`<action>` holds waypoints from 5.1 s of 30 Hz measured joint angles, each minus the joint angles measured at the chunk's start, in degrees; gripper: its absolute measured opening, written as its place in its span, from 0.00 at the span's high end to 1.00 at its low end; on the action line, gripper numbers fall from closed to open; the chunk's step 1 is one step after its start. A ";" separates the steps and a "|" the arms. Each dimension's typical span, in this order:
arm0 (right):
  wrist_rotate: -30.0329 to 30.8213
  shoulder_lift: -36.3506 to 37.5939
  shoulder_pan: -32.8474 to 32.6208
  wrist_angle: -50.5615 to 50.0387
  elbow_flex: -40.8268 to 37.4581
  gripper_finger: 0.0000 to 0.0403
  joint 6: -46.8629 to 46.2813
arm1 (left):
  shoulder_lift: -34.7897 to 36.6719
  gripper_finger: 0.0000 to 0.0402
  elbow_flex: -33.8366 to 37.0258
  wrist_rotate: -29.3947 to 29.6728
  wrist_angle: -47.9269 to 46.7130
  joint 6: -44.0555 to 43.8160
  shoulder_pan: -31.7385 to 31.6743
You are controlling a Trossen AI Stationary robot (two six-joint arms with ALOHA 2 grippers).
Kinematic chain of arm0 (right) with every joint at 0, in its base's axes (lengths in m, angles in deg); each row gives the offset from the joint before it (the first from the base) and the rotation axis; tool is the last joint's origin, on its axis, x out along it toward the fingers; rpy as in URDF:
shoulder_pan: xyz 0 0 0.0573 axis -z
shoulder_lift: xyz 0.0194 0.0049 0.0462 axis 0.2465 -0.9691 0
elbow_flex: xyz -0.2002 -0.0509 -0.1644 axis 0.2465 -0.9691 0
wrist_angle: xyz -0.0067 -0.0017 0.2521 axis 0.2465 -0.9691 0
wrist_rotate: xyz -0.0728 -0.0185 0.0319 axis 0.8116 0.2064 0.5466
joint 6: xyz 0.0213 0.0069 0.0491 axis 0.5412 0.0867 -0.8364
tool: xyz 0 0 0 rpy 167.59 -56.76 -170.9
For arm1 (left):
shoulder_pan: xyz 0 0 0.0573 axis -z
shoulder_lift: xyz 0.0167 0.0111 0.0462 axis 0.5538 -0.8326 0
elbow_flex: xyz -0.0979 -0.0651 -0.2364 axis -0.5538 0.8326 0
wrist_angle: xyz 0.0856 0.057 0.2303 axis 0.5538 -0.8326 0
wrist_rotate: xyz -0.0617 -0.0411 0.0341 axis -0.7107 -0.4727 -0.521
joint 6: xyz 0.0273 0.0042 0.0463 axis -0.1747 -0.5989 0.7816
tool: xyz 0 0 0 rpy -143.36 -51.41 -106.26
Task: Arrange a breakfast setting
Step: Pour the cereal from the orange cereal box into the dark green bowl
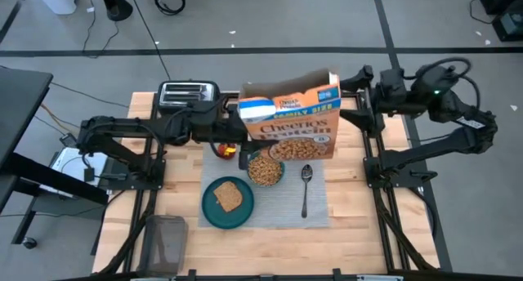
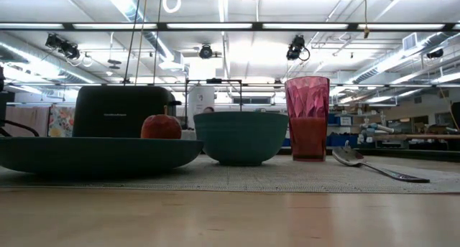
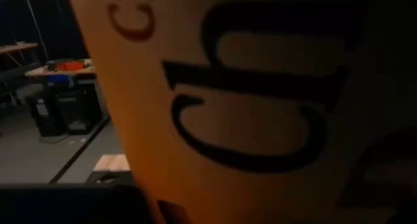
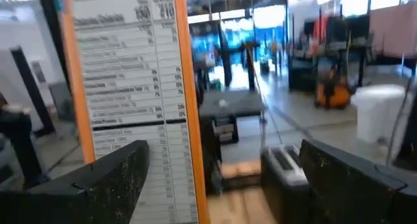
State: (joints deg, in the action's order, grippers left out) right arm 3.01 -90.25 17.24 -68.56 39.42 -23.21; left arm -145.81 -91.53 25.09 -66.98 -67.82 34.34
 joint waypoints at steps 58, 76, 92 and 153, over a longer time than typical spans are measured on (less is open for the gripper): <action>-10.53 -9.59 -0.21 7.54 0.11 0.46 -0.77 | -1.75 0.53 -0.08 4.55 -1.19 0.66 -0.23; -1.53 -5.17 -0.20 2.57 -0.27 0.55 1.48 | 4.60 0.22 -0.32 7.72 -4.70 -3.04 -2.01; 47.45 10.42 -0.11 -10.75 -12.39 0.55 3.33 | 22.44 0.22 -0.21 11.31 -29.82 -19.17 -1.77; 34.03 11.03 27.82 -15.93 -28.23 0.19 -6.91 | 23.02 0.22 -0.10 12.22 -35.33 -21.08 6.43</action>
State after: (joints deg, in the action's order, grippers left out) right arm 37.03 -79.21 45.06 -84.49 11.20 -30.11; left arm -122.80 -91.63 37.32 -102.31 -88.90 40.77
